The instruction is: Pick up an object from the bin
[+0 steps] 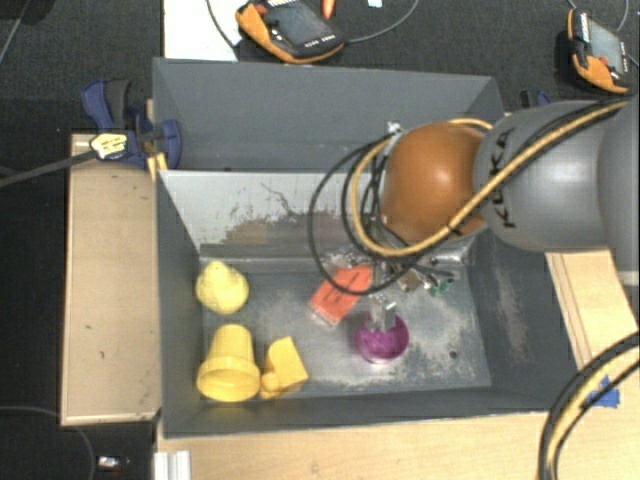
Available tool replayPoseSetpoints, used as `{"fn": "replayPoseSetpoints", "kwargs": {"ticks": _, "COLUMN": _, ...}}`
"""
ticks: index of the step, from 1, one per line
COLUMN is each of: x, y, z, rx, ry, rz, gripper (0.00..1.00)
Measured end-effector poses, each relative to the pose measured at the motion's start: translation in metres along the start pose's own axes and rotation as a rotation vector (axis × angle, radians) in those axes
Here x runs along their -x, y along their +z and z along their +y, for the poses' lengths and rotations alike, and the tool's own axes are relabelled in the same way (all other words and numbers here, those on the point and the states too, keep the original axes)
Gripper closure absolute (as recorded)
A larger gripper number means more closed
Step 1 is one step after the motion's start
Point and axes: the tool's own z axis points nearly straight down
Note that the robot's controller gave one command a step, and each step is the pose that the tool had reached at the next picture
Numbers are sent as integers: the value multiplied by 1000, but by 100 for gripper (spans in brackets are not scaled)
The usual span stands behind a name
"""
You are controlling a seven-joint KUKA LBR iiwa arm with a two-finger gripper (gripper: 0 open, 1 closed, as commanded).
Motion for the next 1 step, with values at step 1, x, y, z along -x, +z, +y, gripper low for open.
{"fn": "replayPoseSetpoints", "kwargs": {"ticks": 1, "x": 4, "y": 25, "z": -19, "rx": 1, "ry": 204, "rz": -3, "gripper": 0}}
